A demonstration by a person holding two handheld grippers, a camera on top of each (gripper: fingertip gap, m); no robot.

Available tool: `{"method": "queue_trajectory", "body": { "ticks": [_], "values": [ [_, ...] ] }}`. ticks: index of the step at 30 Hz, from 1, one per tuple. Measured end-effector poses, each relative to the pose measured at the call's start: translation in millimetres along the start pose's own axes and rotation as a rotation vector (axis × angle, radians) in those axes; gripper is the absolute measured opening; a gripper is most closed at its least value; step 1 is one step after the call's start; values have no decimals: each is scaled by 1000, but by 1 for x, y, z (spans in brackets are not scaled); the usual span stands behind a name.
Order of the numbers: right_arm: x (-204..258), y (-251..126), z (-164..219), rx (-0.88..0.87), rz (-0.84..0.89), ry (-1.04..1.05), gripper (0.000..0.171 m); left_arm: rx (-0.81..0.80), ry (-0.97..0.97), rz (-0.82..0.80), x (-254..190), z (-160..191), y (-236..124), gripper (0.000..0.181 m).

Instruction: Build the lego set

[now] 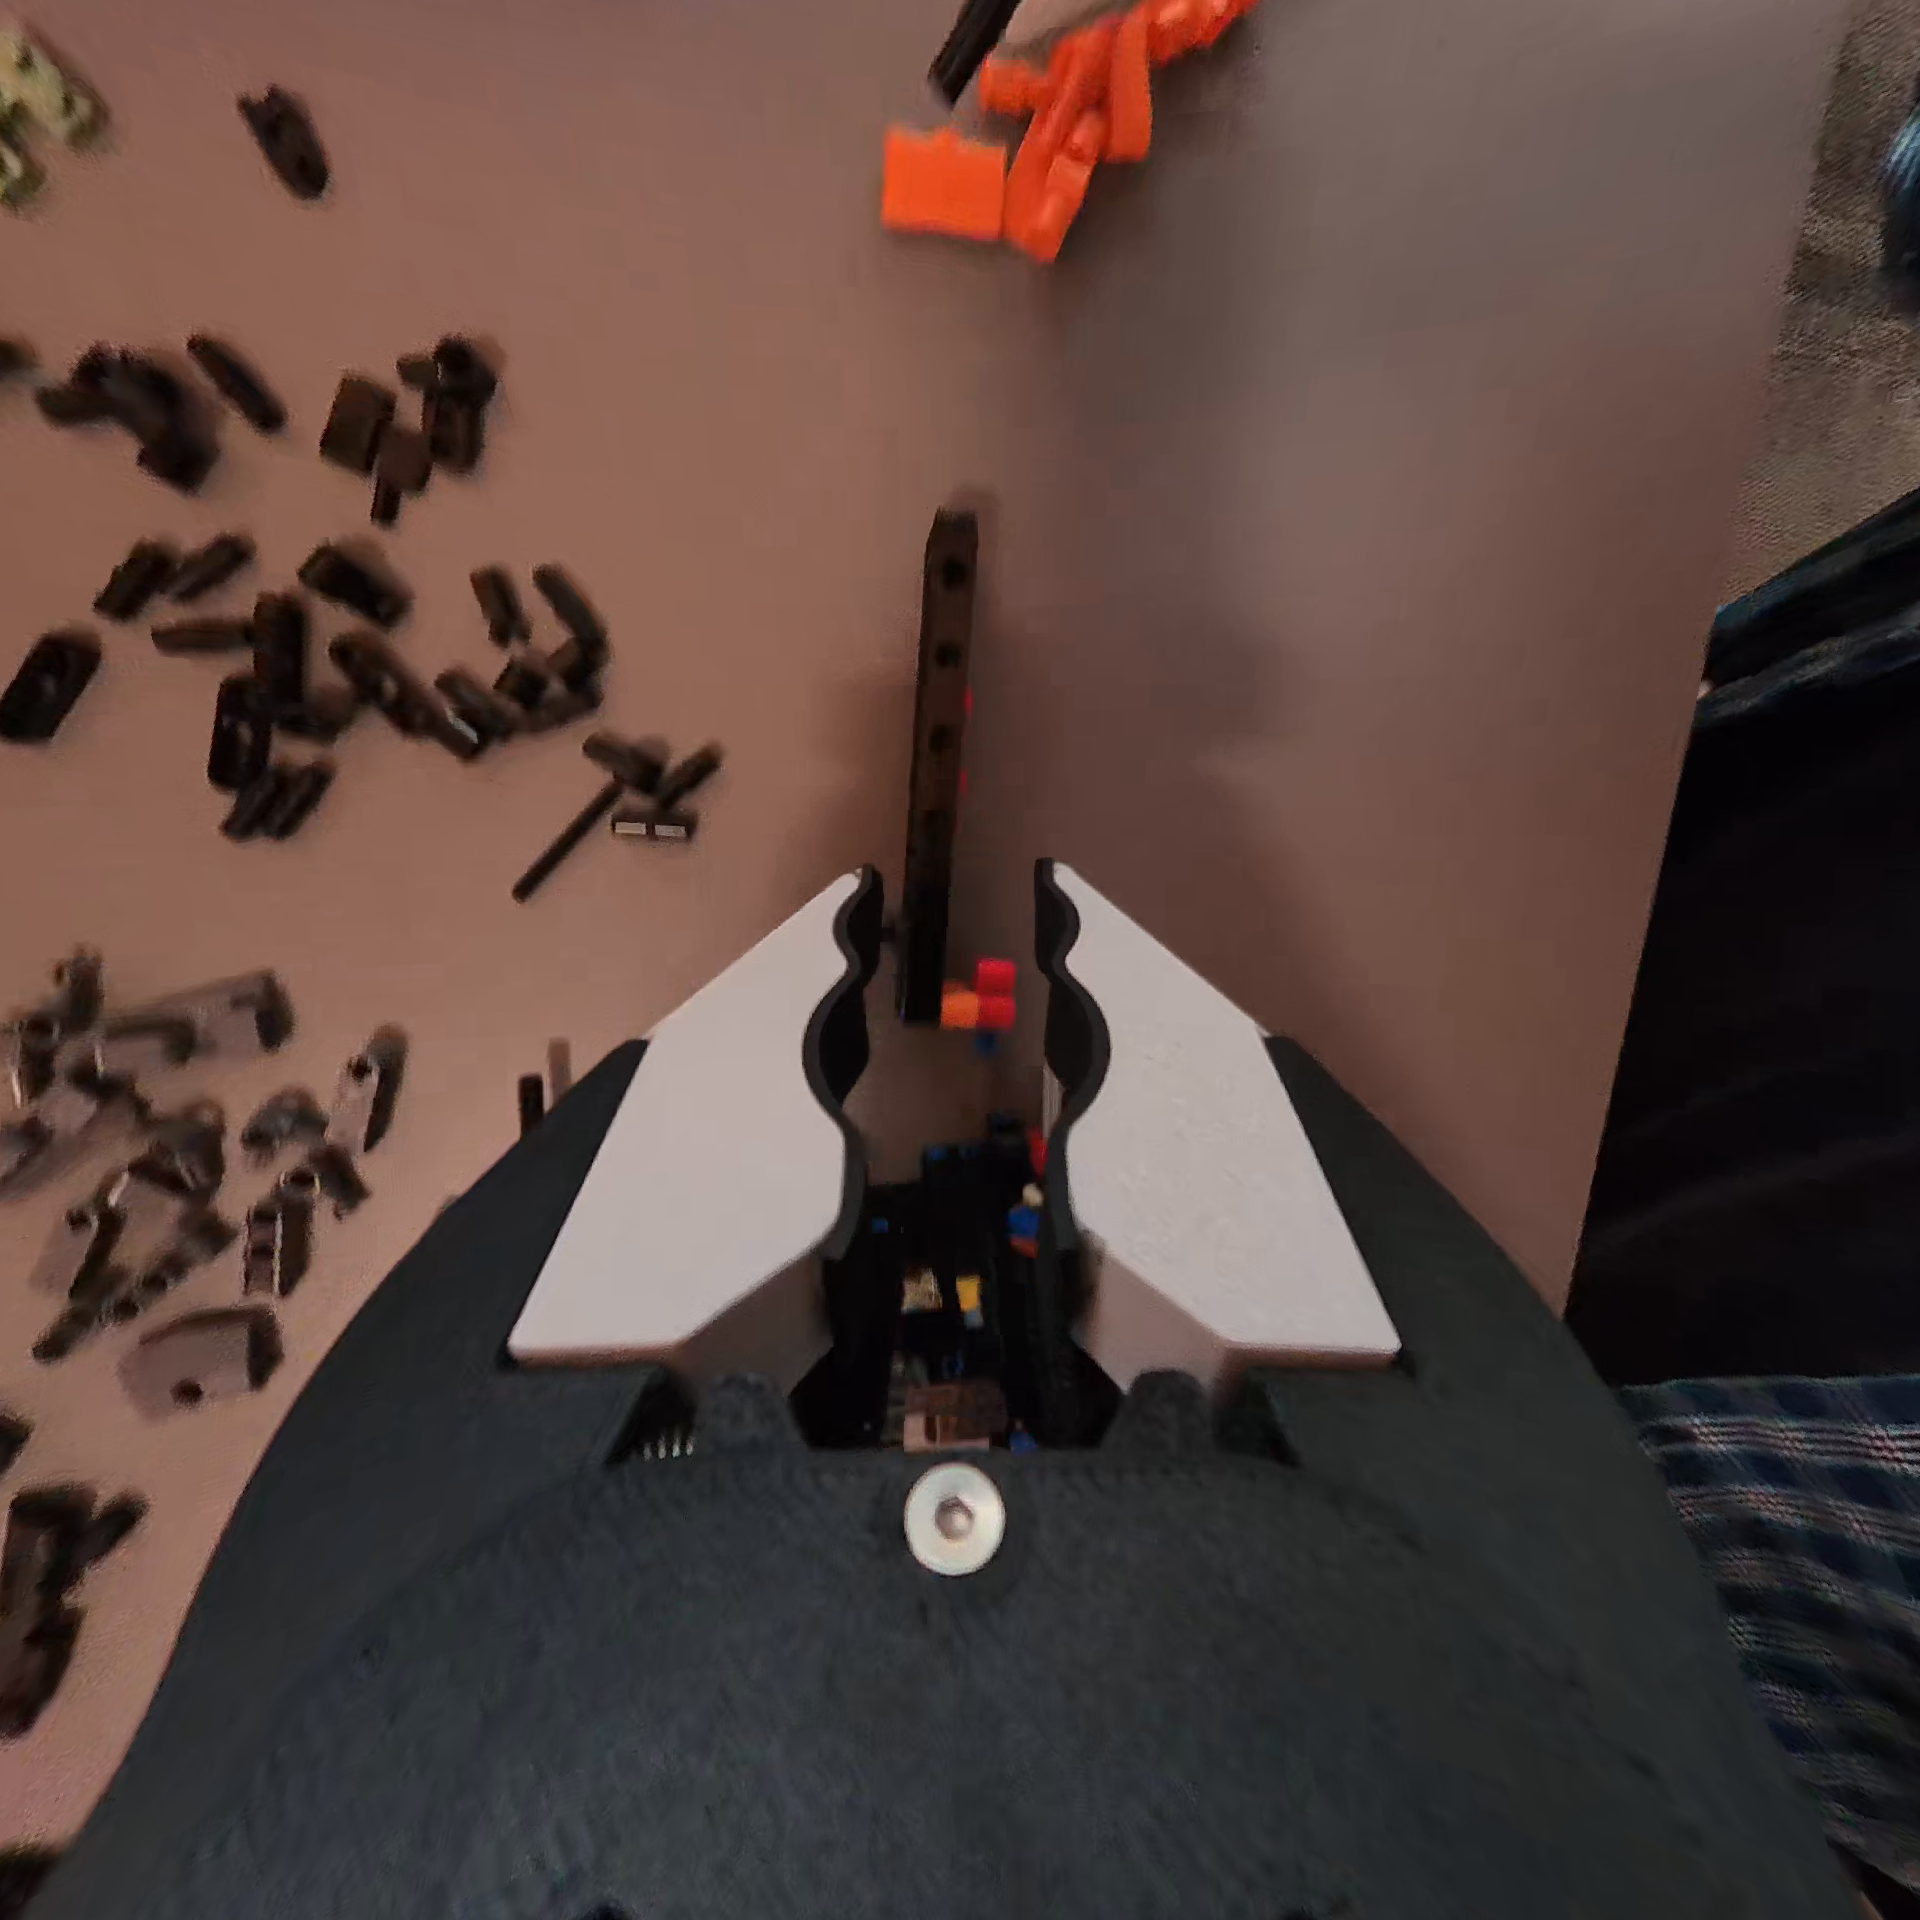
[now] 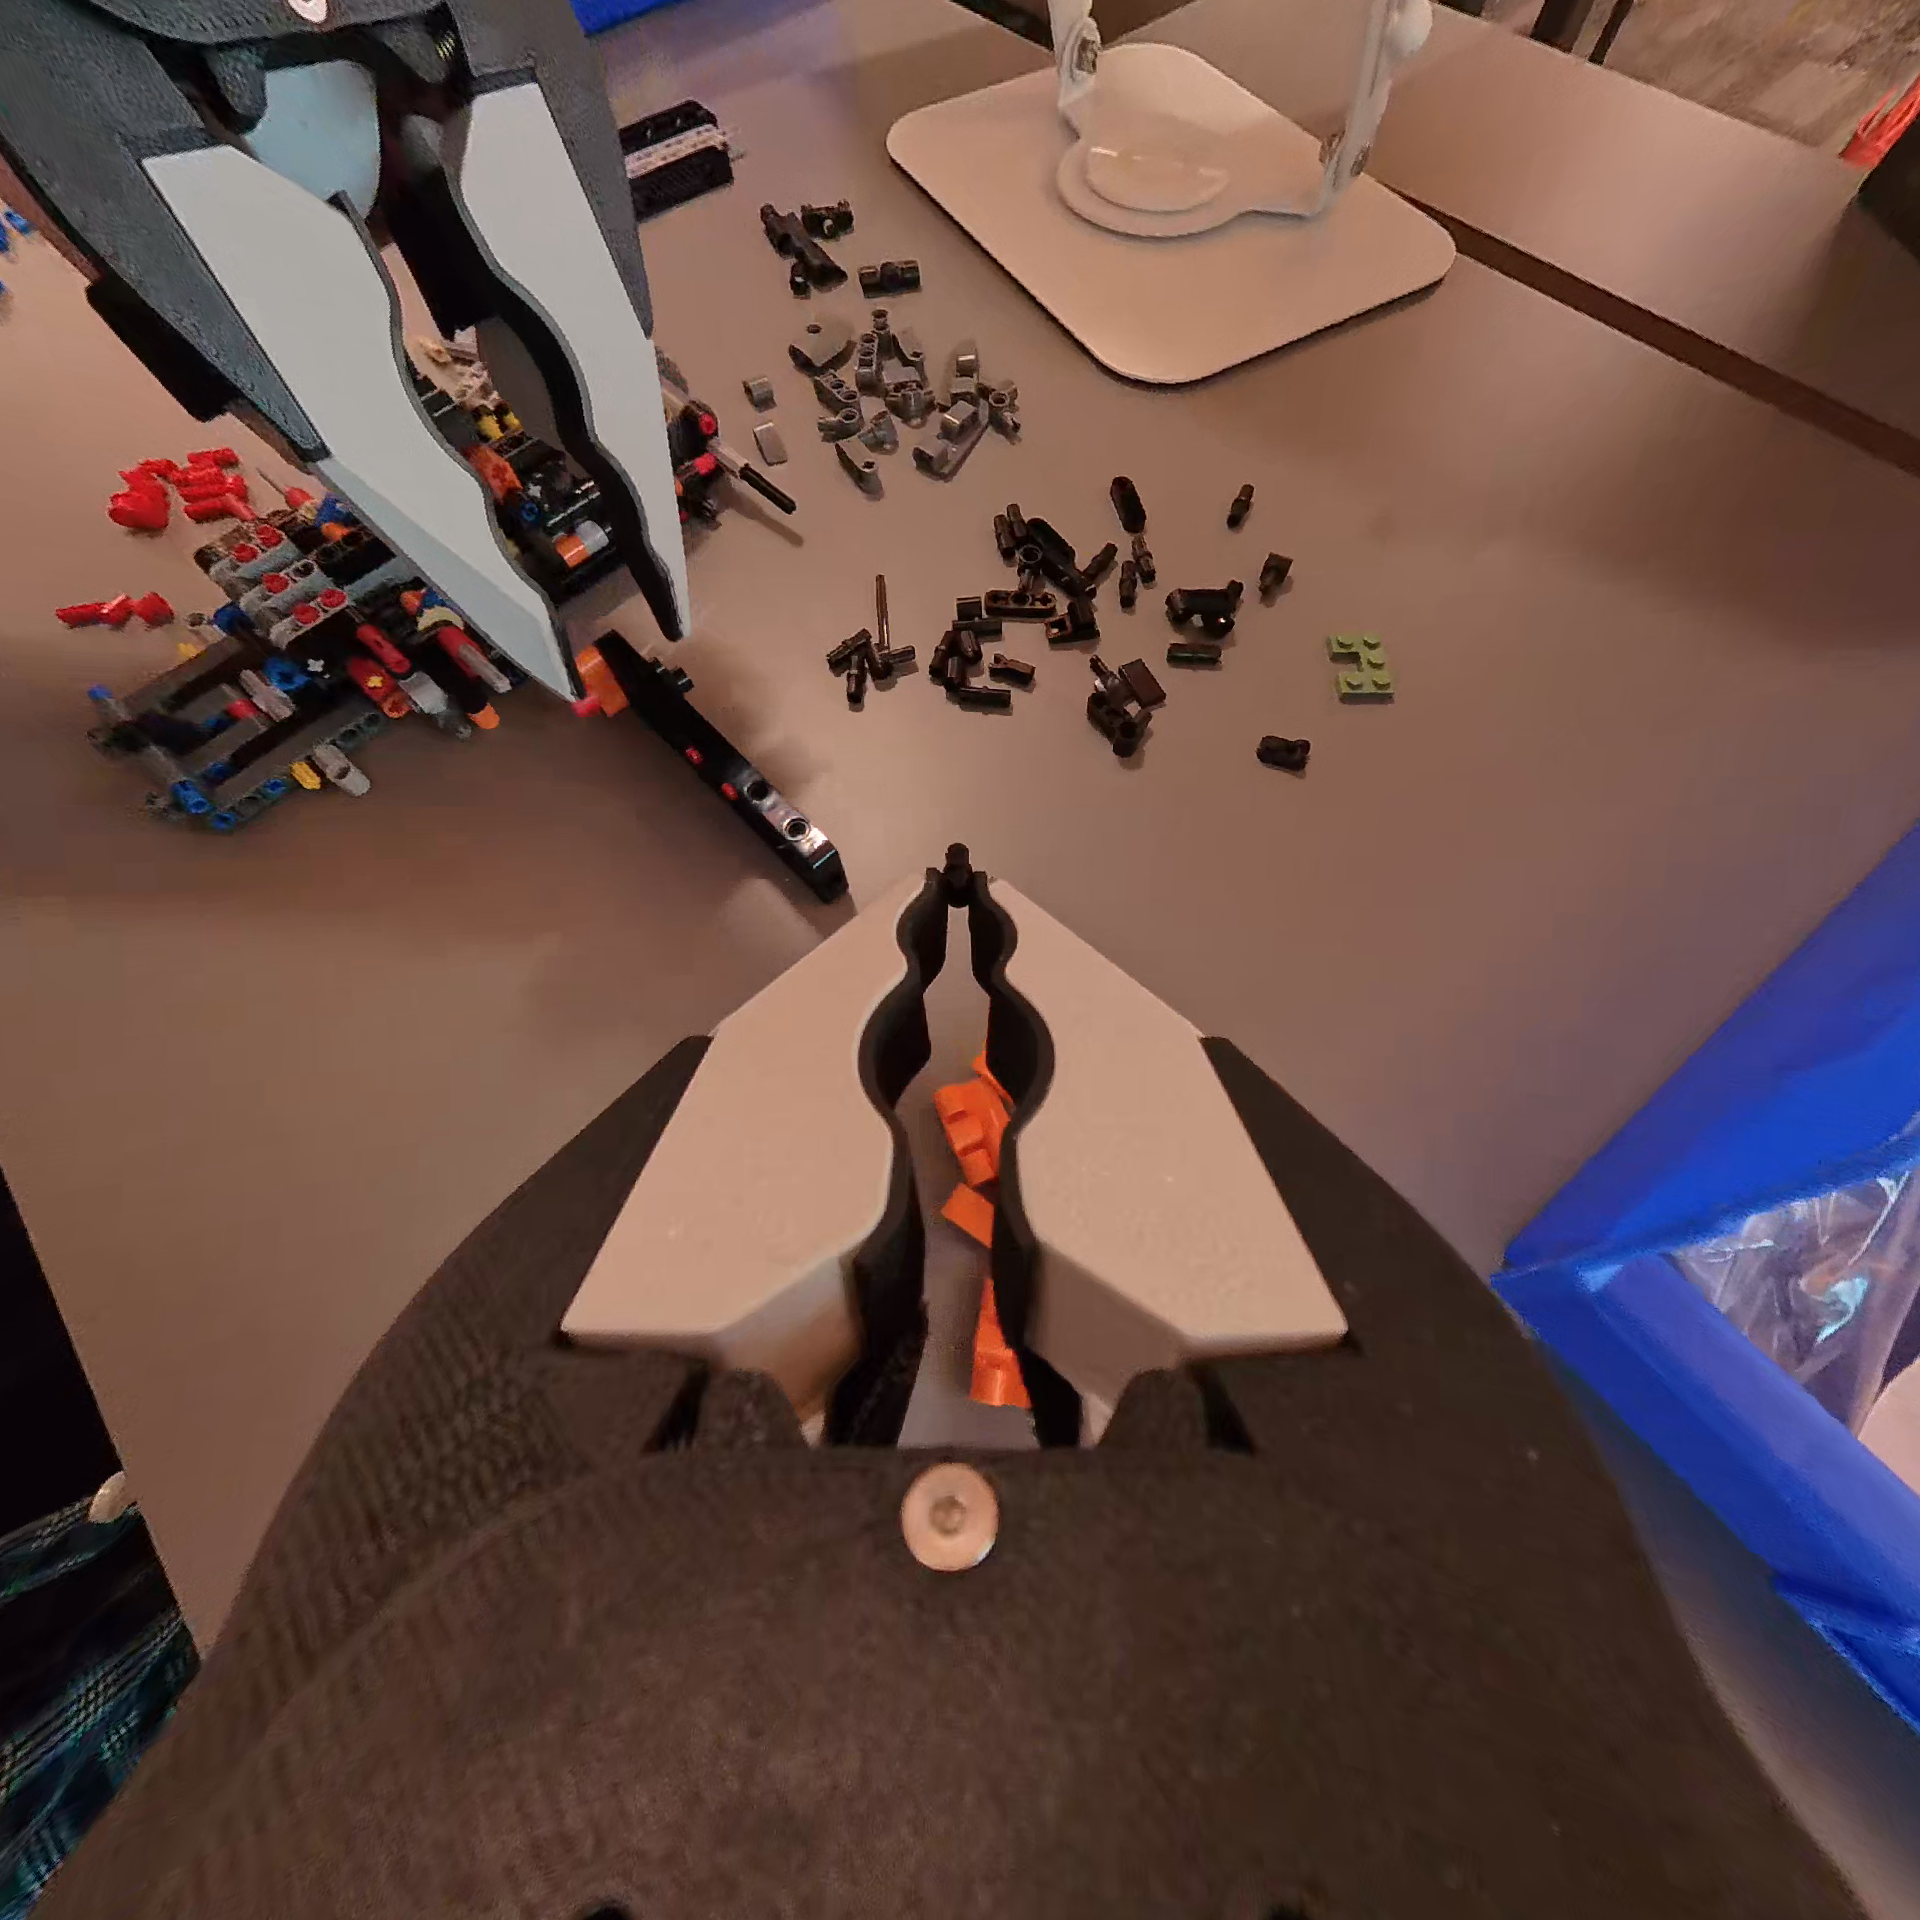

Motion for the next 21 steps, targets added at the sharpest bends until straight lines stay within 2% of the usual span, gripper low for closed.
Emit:
{"method": "queue_trajectory", "body": {
  "ticks": [4,8,12,17,21],
  "values": [
    [9,1,-1,-7,-18,-18,1,14,-19,-21,1,17,2,31],
    [21,2,-2,-13,-36,-45,1,47,14,-37,2,16,15,31],
    [29,2,-3,-24,-48,-57,0,70,28,-22,4,11,28,24],
    [29,3,1,-29,-60,-46,0,74,16,-4,3,11,29,24],
    [28,2,2,-35,-59,-52,0,18,6,-21,2,9,17,43]
  ]
}}
Point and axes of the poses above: each gripper's, where its closed fingertips meet, y out along the fingers, z out of its underside, x = y × z across the jaws, the point moved 2 cm from there along -y, back along the fingers, and after that the axes turned 2 degrees about y, right-handed, at the moved point
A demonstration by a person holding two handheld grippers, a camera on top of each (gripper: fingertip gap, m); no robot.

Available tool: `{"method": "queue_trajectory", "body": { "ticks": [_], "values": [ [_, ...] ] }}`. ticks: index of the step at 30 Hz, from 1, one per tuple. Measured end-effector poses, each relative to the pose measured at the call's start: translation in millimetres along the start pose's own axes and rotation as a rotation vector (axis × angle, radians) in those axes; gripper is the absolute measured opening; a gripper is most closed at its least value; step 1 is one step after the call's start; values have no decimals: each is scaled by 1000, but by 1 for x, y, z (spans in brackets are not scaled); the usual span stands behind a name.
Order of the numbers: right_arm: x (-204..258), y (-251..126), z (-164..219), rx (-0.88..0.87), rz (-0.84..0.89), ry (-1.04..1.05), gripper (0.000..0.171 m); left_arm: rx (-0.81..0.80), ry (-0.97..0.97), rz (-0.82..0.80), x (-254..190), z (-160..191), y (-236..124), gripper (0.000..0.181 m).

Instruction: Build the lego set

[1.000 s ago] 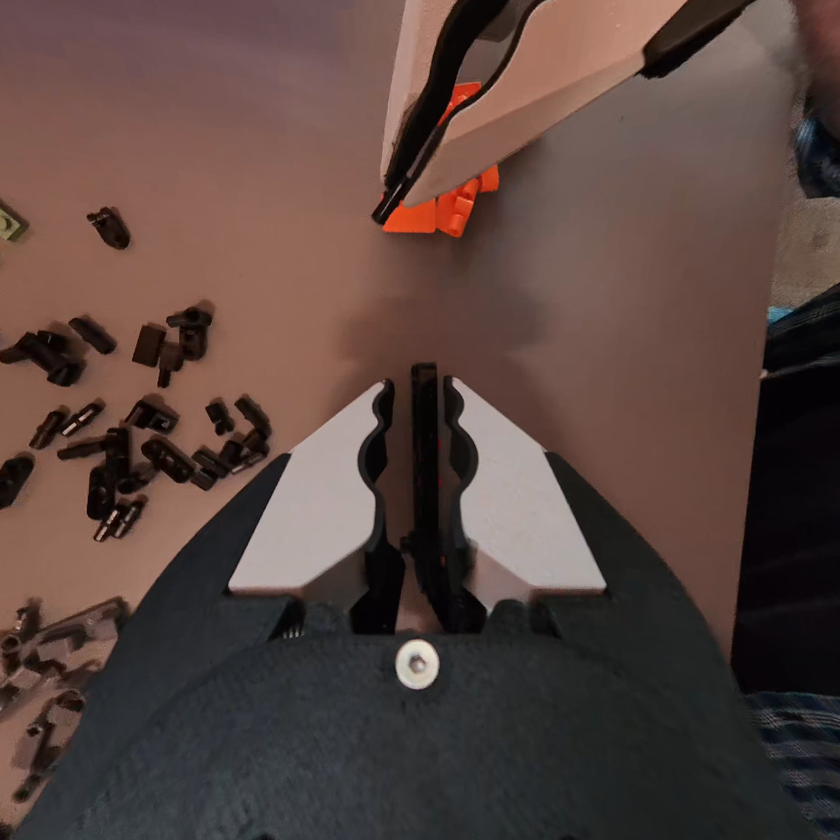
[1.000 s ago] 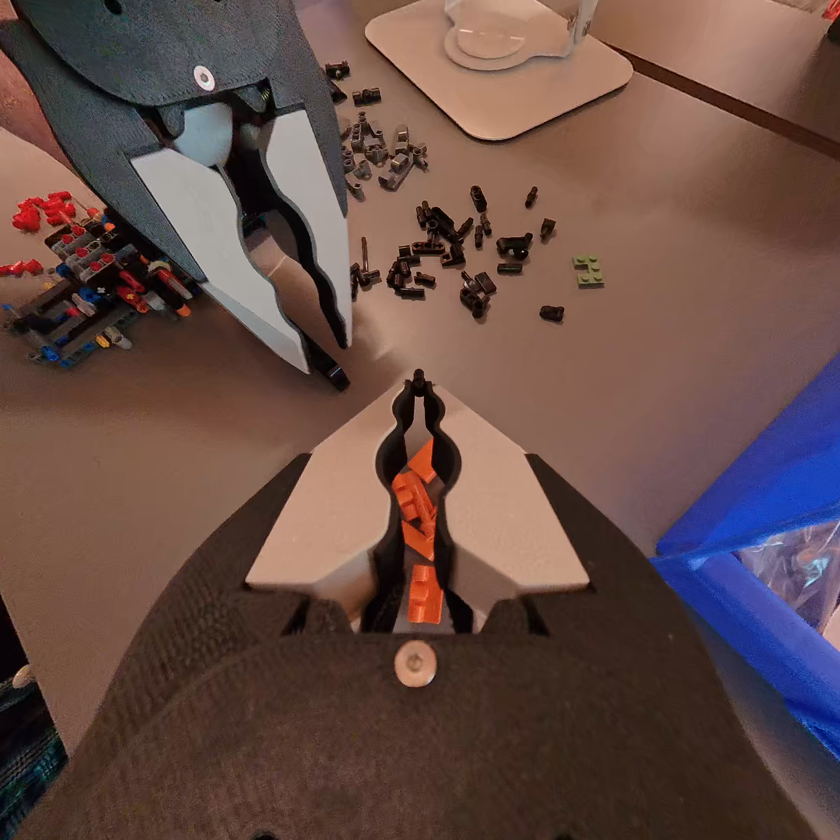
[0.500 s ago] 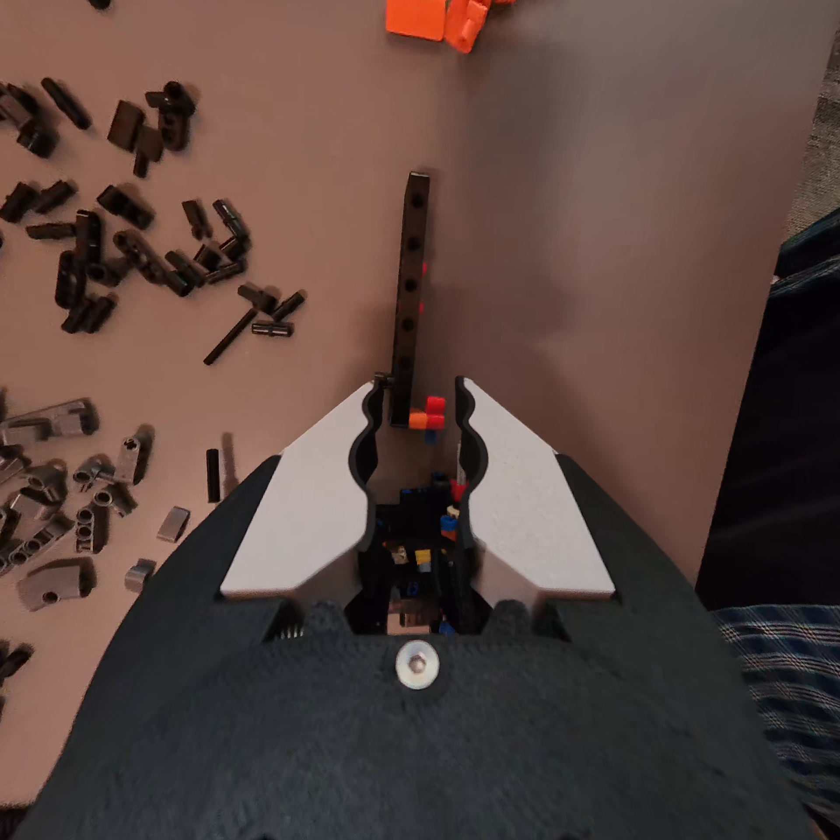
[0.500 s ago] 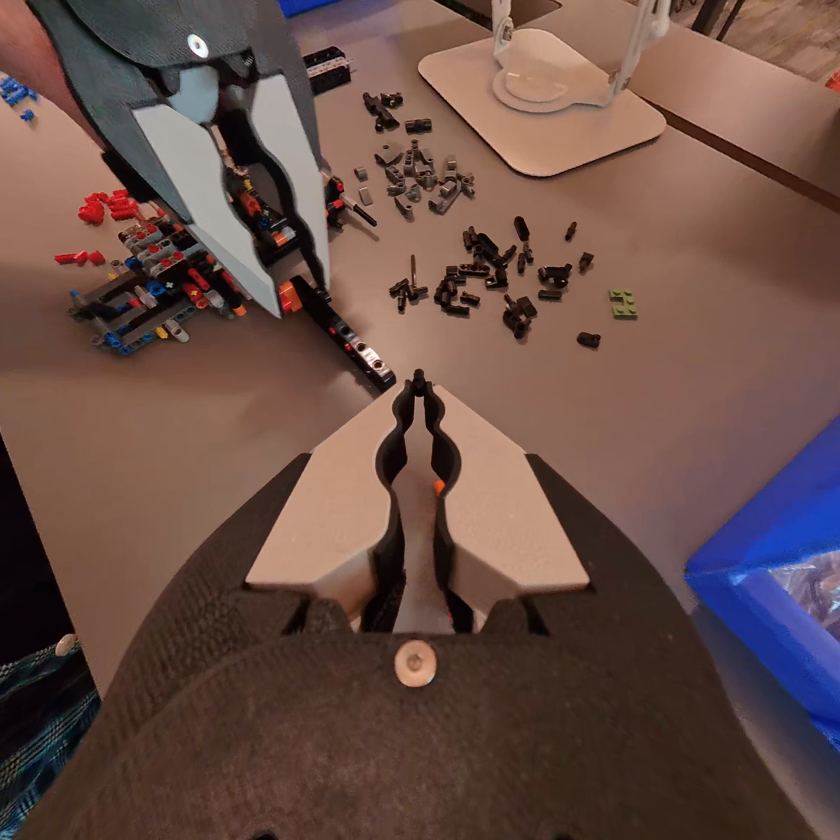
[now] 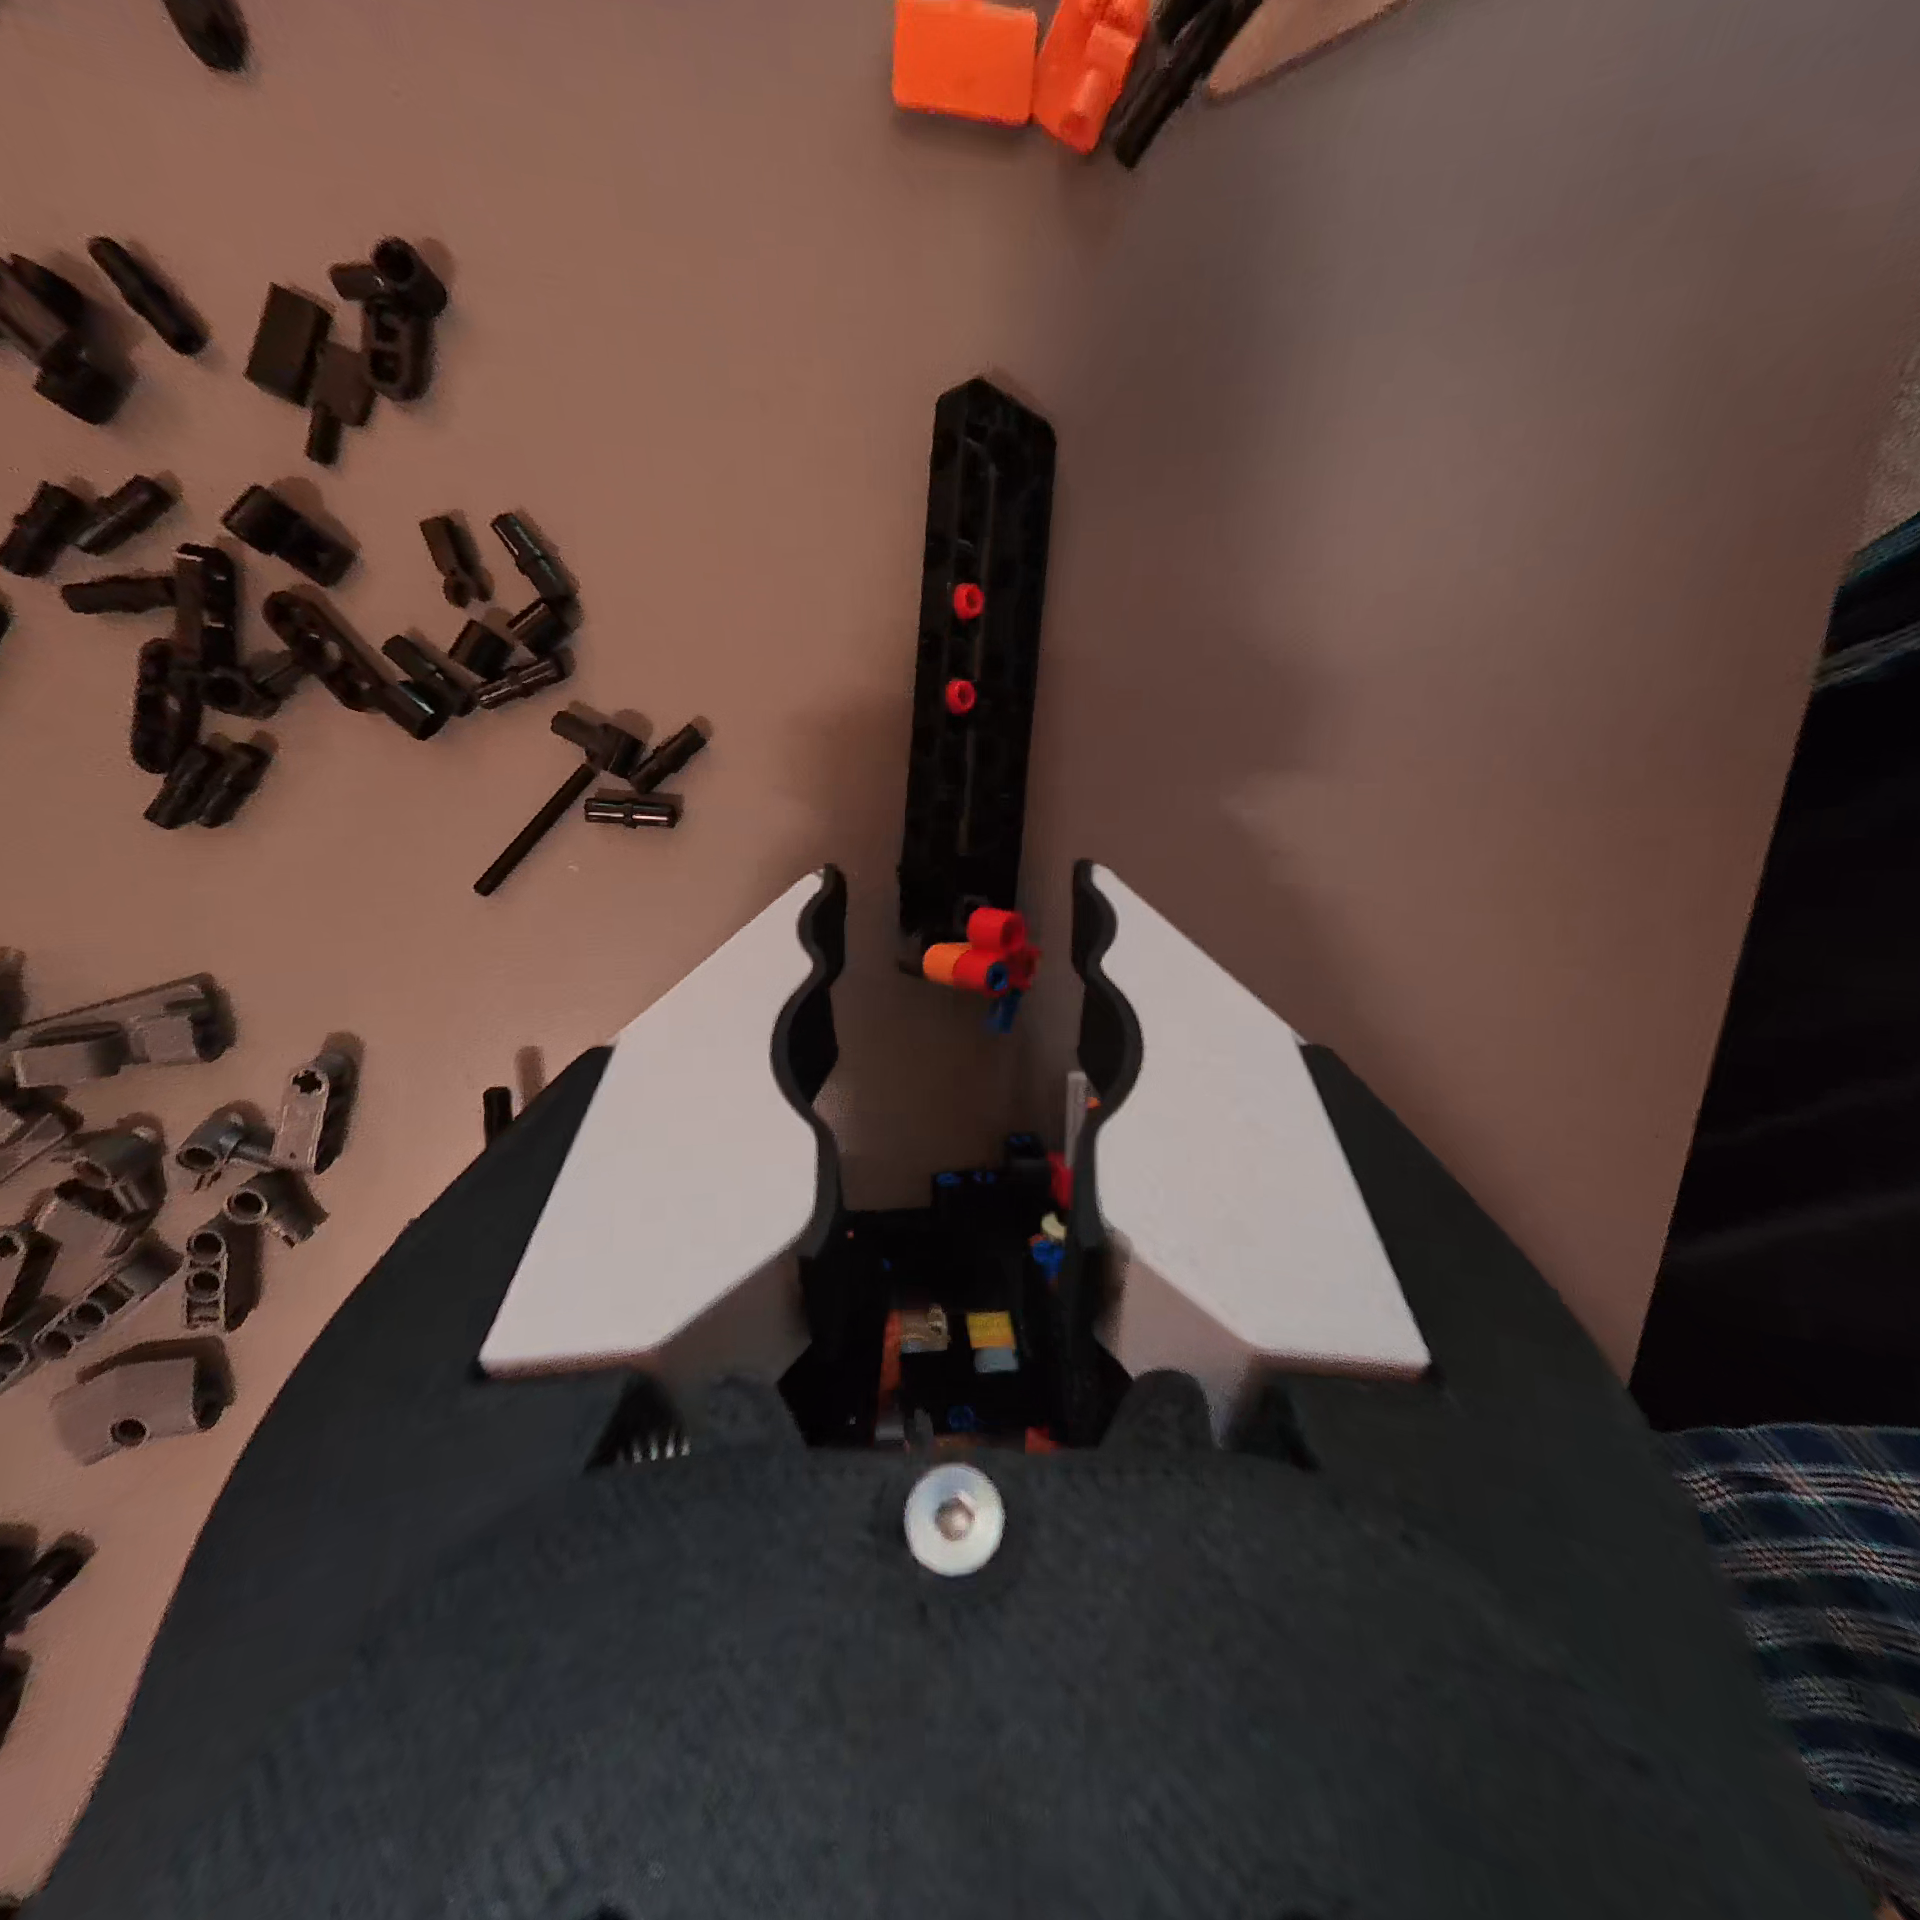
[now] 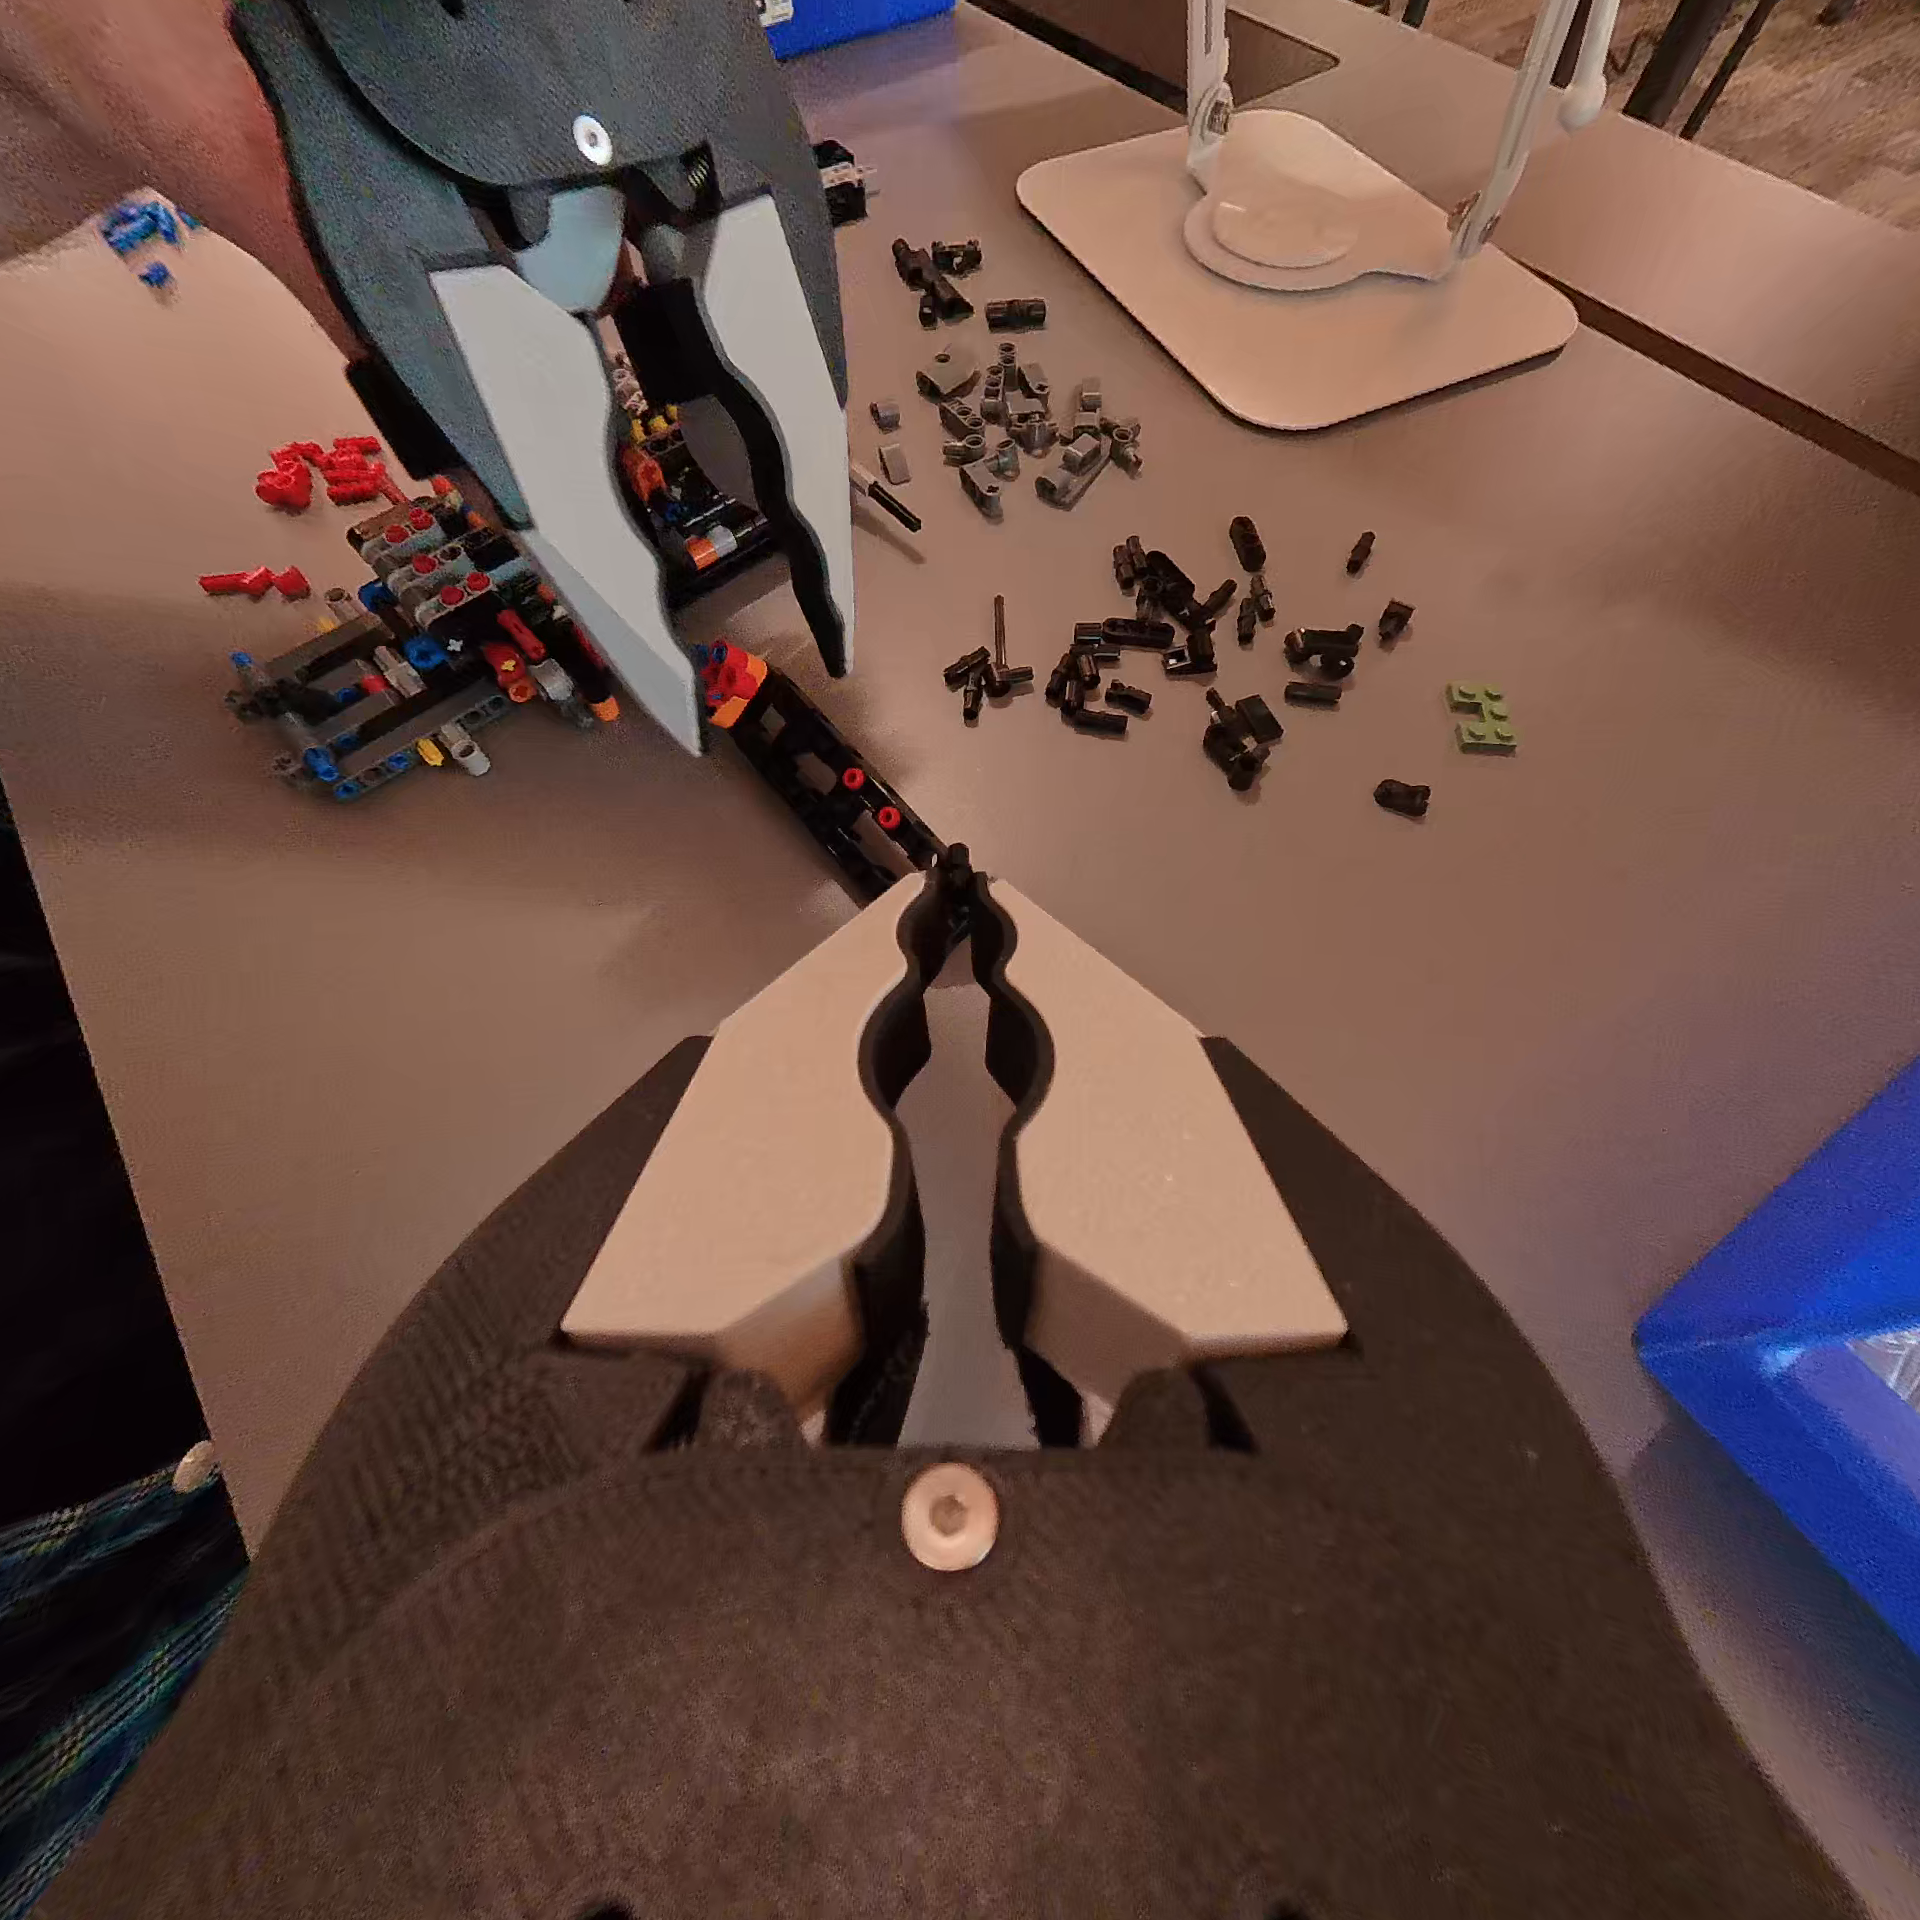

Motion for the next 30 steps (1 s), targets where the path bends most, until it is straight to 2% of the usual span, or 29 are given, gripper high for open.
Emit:
{"method": "queue_trajectory", "body": {
  "ticks": [3,7,14,20,24,30],
  "values": [
    [0,-1,0,-2,-2,-3,0,-21,34,-28,-7,4,-7,58],
    [4,1,-1,-3,-9,-16,1,-3,109,-130,-11,13,-10,63],
    [11,6,-3,1,-18,-27,1,16,169,-215,-11,10,0,52],
    [3,17,-3,45,10,-69,0,73,210,-218,-10,11,9,29],
    [-6,35,1,144,20,-132,1,103,258,-211,-9,10,9,29],
    [5,51,15,227,-28,-187,0,96,274,-186,0,7,2,28]
  ]
}}
Point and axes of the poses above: each gripper's, where its closed fingertips meet, y out along the fingers, z out of its underside, x = y × z across the jaws, the point moved 2 cm from there along -y, back along the fingers, and after that the axes turned 2 degrees about y, right-handed, at the moved point
